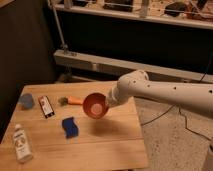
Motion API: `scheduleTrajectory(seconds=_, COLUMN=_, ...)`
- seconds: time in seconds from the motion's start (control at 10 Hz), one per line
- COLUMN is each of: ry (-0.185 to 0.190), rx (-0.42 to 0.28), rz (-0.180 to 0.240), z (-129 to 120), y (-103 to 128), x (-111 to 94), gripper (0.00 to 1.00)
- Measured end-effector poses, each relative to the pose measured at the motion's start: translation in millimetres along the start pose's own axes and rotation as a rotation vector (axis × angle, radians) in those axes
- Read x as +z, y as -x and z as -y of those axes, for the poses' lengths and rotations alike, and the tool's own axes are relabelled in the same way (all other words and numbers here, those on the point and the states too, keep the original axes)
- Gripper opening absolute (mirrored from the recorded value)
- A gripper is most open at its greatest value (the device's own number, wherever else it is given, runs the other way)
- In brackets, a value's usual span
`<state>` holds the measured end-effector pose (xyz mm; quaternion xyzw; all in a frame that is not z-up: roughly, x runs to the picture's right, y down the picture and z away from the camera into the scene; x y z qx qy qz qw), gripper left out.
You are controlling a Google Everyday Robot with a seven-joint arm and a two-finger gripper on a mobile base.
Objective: Pick up the ceramic bowl
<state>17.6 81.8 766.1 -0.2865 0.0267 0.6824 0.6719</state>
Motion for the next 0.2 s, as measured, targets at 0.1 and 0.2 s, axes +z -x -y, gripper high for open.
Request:
scheduleTrajectory(seconds=0.1, ry=0.003, rx=-0.007, rz=-0.009, z=-3.3, y=-2.2, x=0.3, gripper=0.27)
scheduleTrajectory(seconds=0.2, ry=0.004, rx=-0.017, rz=-0.017, z=-6.7, y=-3.6, x=0.8, gripper=0.37)
